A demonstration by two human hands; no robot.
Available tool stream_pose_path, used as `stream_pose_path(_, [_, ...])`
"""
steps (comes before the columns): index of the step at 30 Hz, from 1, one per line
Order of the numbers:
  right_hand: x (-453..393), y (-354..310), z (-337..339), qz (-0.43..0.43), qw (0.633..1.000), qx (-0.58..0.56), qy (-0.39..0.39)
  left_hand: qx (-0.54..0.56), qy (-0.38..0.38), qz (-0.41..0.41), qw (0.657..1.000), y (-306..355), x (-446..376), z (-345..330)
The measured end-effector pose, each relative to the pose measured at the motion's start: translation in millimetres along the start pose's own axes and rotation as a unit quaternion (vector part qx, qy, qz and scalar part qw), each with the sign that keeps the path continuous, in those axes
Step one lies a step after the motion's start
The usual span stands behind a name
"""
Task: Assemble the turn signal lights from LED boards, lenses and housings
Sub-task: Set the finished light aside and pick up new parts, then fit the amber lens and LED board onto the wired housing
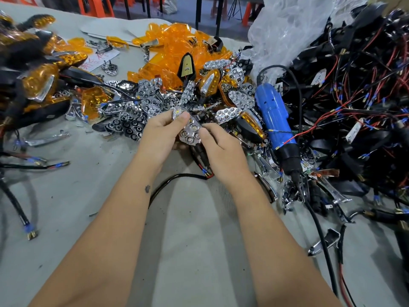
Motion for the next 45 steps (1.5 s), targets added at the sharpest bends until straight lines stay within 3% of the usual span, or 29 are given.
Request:
stream_pose_path(7, [-2,4,15,-0.018,0.998,0.003,0.066,-0.125,0.062,-0.007,0.99,1,-13,20])
stream_pose_path(18, [-25,-25,32,0.046,0.969,0.193,0.144,-0.255,0.173,-0.056,0.95,10,-5,27])
stream_pose_path(25, [-79,-24,9,0.034,0.959,0.279,0.042,-0.327,0.171,-0.089,0.925,24,-5,32])
stream_pose_path(31, [-112,-50,-39,0.134,0.937,0.319,-0.036,-0.402,0.177,-0.099,0.893,33,-5,30])
stream_pose_path(35, [-149,-73,-60,0.167,0.947,0.269,-0.058,-0.377,0.148,-0.115,0.907,29,-11,24])
stream_pose_path(40, [-190,-73,-92,0.099,0.981,0.087,-0.144,-0.312,0.123,-0.13,0.933,28,-15,21])
stream_pose_path(43, [-206,-44,-99,0.06,0.964,0.184,-0.183,-0.326,0.124,-0.136,0.927,28,-18,20])
stream_pose_path(45, [-208,-24,-100,0.038,0.925,0.308,-0.221,-0.33,0.129,-0.132,0.926,26,-19,21])
Point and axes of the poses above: each hand's wrist, its own x-axis away from the middle knuckle, its own z-axis out of the back of the hand, y = z × x, the point moved 10 cm from there along -x, towards the middle knuckle, and after that the axes turned 5 degrees about z, right-handed, at the moved point
